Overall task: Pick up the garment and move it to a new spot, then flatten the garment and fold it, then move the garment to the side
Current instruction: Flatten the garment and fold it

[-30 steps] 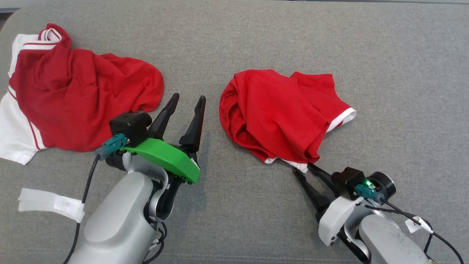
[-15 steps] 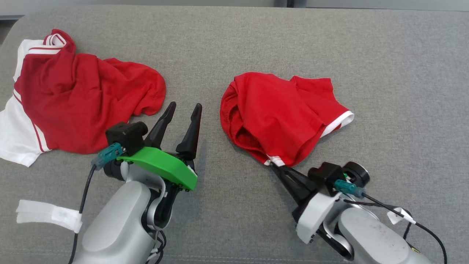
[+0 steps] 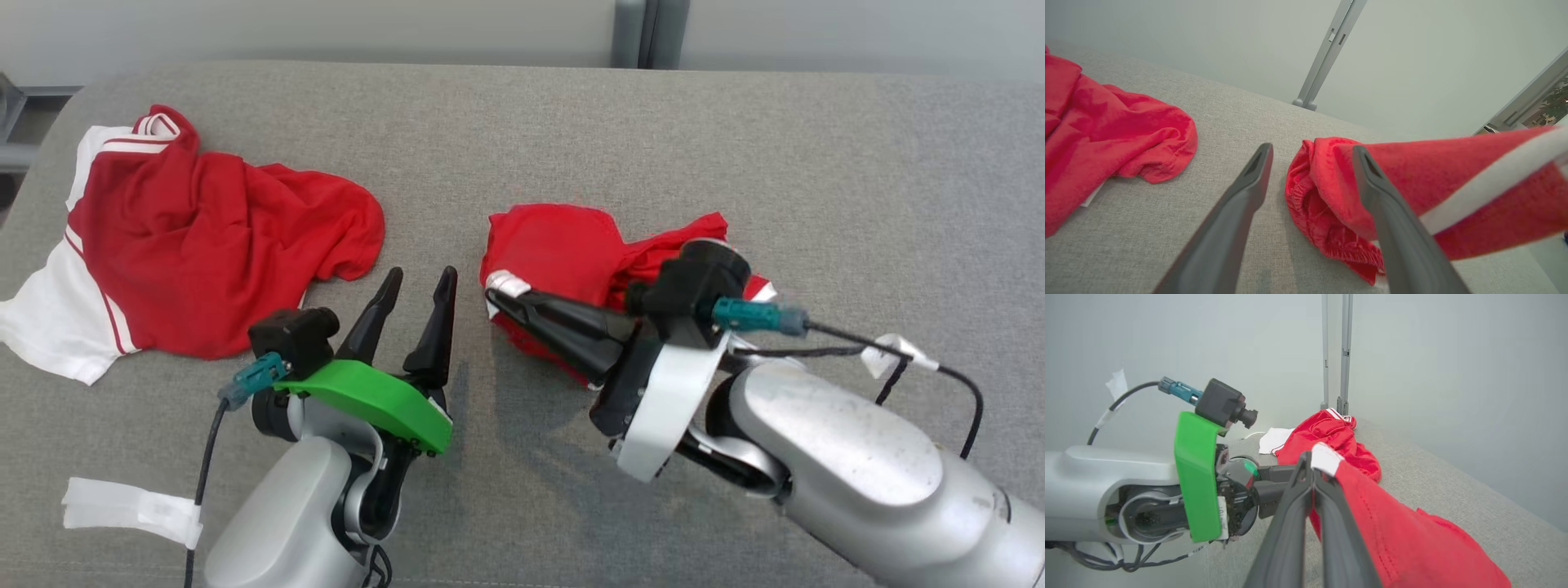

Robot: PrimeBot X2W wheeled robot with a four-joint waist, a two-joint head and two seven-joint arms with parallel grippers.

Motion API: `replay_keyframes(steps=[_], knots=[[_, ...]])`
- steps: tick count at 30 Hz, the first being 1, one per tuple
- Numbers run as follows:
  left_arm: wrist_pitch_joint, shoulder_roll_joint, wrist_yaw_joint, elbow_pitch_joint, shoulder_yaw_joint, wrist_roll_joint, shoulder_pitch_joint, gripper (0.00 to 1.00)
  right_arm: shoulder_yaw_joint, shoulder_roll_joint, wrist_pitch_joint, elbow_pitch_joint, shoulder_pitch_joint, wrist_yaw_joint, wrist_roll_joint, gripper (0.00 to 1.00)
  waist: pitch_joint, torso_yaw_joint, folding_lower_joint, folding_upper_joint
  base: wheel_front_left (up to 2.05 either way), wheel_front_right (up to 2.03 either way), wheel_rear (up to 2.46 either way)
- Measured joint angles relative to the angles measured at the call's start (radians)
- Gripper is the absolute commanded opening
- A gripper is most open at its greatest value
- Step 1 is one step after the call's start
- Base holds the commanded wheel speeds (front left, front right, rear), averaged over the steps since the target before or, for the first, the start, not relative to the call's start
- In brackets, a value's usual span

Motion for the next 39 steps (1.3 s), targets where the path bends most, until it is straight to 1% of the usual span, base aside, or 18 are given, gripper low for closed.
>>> replay_keyframes(steps=[2, 5, 8, 11, 13, 17, 21, 24, 27, 30, 31, 34, 39], knots=[[0.0, -0.009, 0.0, -0.004, -0.004, -0.002, 0.009, 1.0, -0.013, -0.024, 0.034, -0.041, -0.031, 0.0, 0.061, 0.0, -0.008, 0.008, 0.0, 0.0, 0.0, 0.0, 0.0], [0.0, -0.013, 0.0, -0.01, -0.003, -0.012, 0.02, 1.0, -0.058, -0.048, 0.081, -0.092, -0.07, 0.0, 0.147, 0.0, -0.018, 0.023, 0.0, 0.0, 0.0, 0.0, 0.0], [0.0, -0.014, 0.0, -0.015, -0.003, -0.018, 0.029, 1.0, -0.13, -0.076, 0.121, -0.129, -0.115, 0.0, 0.217, 0.0, -0.025, 0.04, 0.0, 0.0, 0.0, 0.0, 0.0], [0.0, -0.014, 0.0, -0.021, -0.003, -0.019, 0.042, 1.0, -0.213, -0.113, 0.162, -0.137, -0.145, 0.0, 0.294, 0.0, -0.033, 0.053, 0.0, 0.0, 0.0, 0.0, 0.0], [0.0, -0.014, 0.0, -0.023, -0.004, -0.019, 0.052, 1.0, -0.263, -0.151, 0.194, -0.132, -0.147, 0.0, 0.343, 0.0, -0.039, 0.059, 0.0, 0.0, 0.0, 0.0, 0.0], [-0.006, -0.016, 0.001, -0.032, 0.004, -0.019, 0.065, 1.0, -0.331, -0.257, 0.275, -0.1, -0.135, -0.001, 0.419, 0.0, -0.048, 0.066, 0.0, 0.0, 0.0, 0.0, 0.0], [-0.006, -0.015, 0.01, -0.051, 0.026, -0.022, 0.081, 1.0, -0.357, -0.329, 0.336, -0.078, -0.071, -0.023, 0.484, 0.0, -0.051, 0.056, 0.0, 0.0, 0.0, 0.0, 0.0], [-0.006, -0.005, 0.012, -0.058, 0.035, -0.023, 0.095, 1.0, -0.373, -0.365, 0.366, -0.055, -0.005, -0.057, 0.523, 0.0, -0.05, 0.038, 0.0, 0.0, 0.0, 0.0, 0.0], [-0.002, -0.002, 0.008, -0.07, 0.022, -0.029, 0.109, 1.0, -0.39, -0.406, 0.383, -0.027, 0.037, -0.08, 0.534, 0.0, -0.047, 0.014, 0.0, 0.0, 0.0, 0.0, 0.0], [0.078, -0.006, -0.028, -0.081, -0.048, -0.067, 0.128, 1.0, -0.388, -0.423, 0.392, -0.012, 0.071, -0.084, 0.538, 0.0, -0.038, -0.011, 0.0, 0.0, 0.0, 0.0, 0.0], [0.09, -0.01, -0.033, -0.081, -0.064, -0.081, 0.139, 1.0, -0.388, -0.424, 0.391, -0.01, 0.083, -0.084, 0.538, 0.0, -0.034, -0.02, 0.0, 0.0, 0.0, 0.0, 0.0], [0.121, -0.014, -0.035, -0.08, -0.095, -0.086, 0.152, 1.0, -0.386, -0.422, 0.38, -0.009, 0.108, -0.084, 0.536, 0.0, -0.016, -0.041, 0.0, 0.0, 0.0, 0.0, 0.0], [0.143, -0.016, -0.035, -0.078, -0.098, -0.088, 0.149, 1.0, -0.387, -0.391, 0.346, -0.022, 0.112, -0.079, 0.536, 0.0, 0.024, -0.066, 0.0001, 0.0, 0.0, 0.0, 0.0]])
